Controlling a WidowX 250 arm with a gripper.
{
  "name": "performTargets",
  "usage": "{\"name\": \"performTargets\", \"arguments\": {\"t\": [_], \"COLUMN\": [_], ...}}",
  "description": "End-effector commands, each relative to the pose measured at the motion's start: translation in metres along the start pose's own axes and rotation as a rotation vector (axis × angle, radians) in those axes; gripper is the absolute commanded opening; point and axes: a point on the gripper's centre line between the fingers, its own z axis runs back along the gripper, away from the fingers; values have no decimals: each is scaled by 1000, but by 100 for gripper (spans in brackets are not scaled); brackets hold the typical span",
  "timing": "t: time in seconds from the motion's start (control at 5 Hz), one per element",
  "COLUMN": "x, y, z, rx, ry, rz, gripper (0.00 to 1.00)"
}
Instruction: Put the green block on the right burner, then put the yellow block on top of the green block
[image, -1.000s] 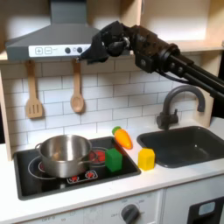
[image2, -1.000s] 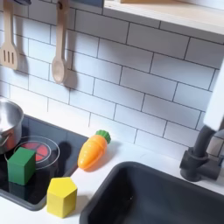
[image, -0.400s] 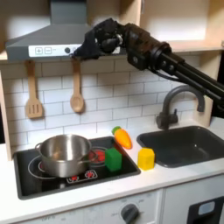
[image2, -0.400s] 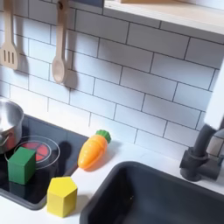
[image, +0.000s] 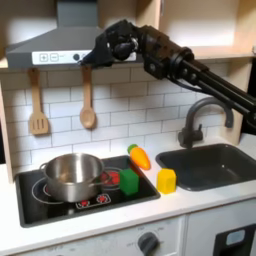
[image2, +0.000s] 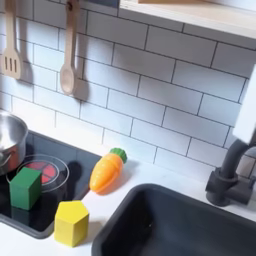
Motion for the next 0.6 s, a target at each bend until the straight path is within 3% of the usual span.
{"name": "performTargets", "arguments": {"t": [0.0,0.2,0.4], "x": [-4,-7,-10], "y": [-3,-2,1], "z": [3,7,12], "rx": [-7,0,32], "ry": [23,37,94], "rz": [-7,-11,-27], "gripper": [0,0,0]}}
